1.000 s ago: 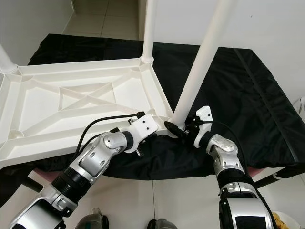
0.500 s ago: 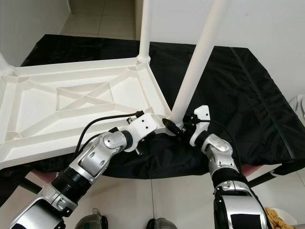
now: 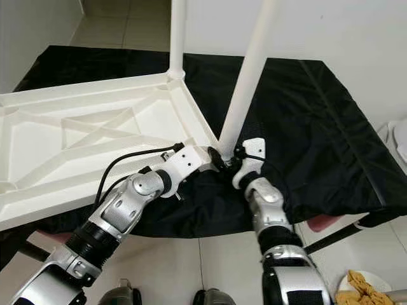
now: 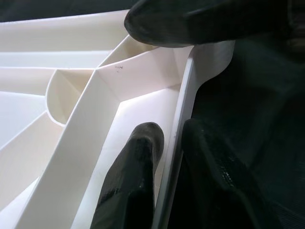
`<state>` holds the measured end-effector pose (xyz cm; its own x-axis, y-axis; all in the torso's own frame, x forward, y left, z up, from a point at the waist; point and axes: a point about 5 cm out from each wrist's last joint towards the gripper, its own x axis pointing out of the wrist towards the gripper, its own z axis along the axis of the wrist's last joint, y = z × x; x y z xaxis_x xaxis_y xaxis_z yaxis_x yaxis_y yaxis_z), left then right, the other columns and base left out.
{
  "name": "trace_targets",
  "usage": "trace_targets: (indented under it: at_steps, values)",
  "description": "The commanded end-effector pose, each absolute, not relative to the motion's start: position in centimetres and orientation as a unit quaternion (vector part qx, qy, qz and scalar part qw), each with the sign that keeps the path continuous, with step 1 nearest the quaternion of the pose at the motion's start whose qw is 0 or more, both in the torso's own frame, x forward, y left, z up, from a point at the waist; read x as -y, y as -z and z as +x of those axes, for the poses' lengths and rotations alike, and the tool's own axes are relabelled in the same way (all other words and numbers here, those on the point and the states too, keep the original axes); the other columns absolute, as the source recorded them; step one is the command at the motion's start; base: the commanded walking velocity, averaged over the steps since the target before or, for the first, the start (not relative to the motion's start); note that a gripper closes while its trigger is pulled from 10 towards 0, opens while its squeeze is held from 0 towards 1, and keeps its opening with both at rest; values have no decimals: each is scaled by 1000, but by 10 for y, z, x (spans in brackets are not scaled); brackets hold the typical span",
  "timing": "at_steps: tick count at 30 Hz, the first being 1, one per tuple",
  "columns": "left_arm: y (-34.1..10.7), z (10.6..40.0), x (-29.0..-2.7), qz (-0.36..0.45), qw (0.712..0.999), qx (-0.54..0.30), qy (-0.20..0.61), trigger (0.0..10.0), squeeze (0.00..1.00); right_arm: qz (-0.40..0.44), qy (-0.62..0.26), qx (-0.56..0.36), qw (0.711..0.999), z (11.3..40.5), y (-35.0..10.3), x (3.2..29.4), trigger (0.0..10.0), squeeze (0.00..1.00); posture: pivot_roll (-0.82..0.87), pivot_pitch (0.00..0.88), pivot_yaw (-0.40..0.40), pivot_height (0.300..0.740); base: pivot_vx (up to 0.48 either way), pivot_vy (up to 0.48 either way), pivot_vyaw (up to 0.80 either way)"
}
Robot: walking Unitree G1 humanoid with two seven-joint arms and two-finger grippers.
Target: Building children table
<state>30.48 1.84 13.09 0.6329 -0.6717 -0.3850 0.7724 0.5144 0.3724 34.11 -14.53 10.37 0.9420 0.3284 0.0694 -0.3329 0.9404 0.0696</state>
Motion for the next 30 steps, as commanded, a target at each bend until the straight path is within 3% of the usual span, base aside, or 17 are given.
trace_targets:
  at_steps: [1, 7, 14, 15, 16, 21, 22, 23, 30]
  values:
    - [-145, 291, 6, 260, 838, -51, 478, 10000, 0, 69, -43, -37, 996, 338, -82, 167, 0, 0, 71, 45, -59, 740, 0, 0, 0]
    - [-145, 291, 6, 261, 837, -51, 478, 10000, 0, 48, 55, -44, 996, 338, -85, 159, 0, 0, 69, 43, -61, 740, 0, 0, 0]
    - [-145, 291, 8, 259, 838, -51, 478, 10000, 0, 31, 107, -46, 993, 336, -88, 152, 0, 0, 71, 43, -66, 740, 0, 0, 0]
    - [-145, 290, 8, 258, 838, -51, 478, 10000, 0, 23, 108, -44, 993, 336, -89, 150, 4510, 0, 72, 43, -68, 740, 0, 0, 0]
    - [-144, 290, 8, 258, 838, -52, 478, 10000, 0, 15, 113, -45, 992, 336, -89, 152, 10000, 0, 70, 43, -70, 740, 0, 0, 0]
    - [-143, 290, 8, 258, 839, -54, 477, 10000, 0, 2, 127, -46, 991, 335, -89, 161, 10000, 20, 71, 42, -73, 740, 0, 0, 0]
    - [-142, 289, 8, 258, 839, -54, 477, 10000, 0, 11, 126, -39, 991, 335, -91, 163, 10000, 682, 73, 40, -75, 740, 0, 0, 0]
    - [-142, 289, 8, 257, 839, -54, 476, 10000, 0, 17, 115, -31, 993, 335, -93, 163, 10000, 1000, 73, 38, -76, 740, 0, 0, 0]
    - [-141, 289, 8, 257, 839, -54, 477, 10000, 0, 36, 34, 2, 999, 337, -103, 165, 10000, 1000, 72, 28, -79, 740, 0, 0, 0]
